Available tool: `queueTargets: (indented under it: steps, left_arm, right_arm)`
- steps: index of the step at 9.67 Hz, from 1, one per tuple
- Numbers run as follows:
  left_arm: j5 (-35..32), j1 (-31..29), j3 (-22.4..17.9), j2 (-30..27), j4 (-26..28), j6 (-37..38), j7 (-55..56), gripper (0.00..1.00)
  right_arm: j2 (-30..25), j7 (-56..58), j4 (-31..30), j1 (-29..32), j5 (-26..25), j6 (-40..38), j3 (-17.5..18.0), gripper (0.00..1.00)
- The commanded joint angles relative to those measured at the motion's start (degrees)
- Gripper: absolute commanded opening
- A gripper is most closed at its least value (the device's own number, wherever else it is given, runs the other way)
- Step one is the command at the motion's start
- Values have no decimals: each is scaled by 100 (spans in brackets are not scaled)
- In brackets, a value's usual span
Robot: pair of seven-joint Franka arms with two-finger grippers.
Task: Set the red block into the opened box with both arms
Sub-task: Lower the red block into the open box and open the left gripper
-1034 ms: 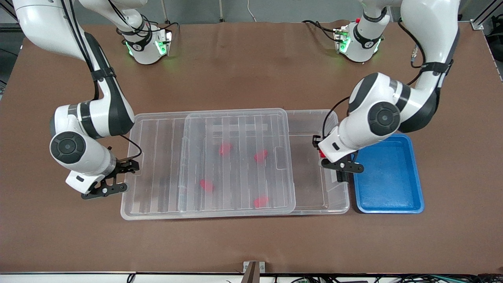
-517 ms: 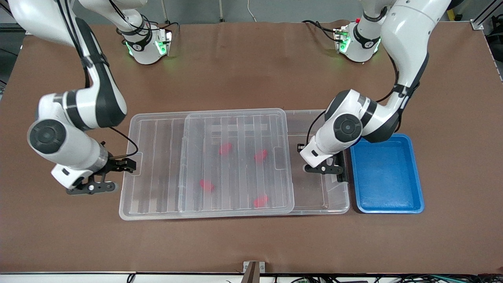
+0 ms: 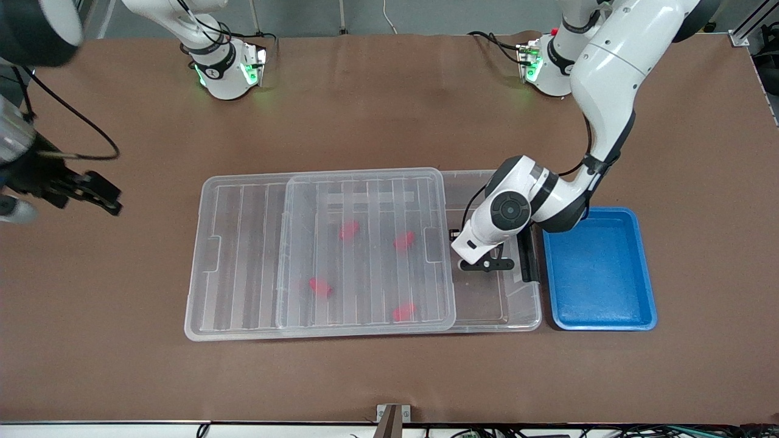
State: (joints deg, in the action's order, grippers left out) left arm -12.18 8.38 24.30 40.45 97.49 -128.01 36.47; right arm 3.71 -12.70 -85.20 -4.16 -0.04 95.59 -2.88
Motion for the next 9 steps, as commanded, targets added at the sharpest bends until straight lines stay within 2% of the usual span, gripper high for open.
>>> queueTargets:
  steps: [1,2,3,4,6,9]
  left_arm:
    - [-153,32,-13,331,-2,-206,133,15]
    - [-153,32,-13,367,-28,-207,133,43]
    - [-171,32,-22,350,-55,-207,107,95]
    - [-223,15,-13,298,-55,-189,124,100]
    - [-224,-38,5,35,-55,-128,133,100]
    - [-215,-65,13,-597,-55,494,133,100]
  right_arm:
    - [-422,528,-138,11,452,-617,-632,100]
    - [-519,1054,-129,11,418,-882,-844,100]
    - [-564,1242,-164,11,391,-1015,-985,100]
    - [-555,1261,-155,20,321,-1068,-987,100]
    - [-538,1270,-120,20,-91,-1060,-882,100]
    - [-538,1270,-146,143,-93,-1069,-837,100]
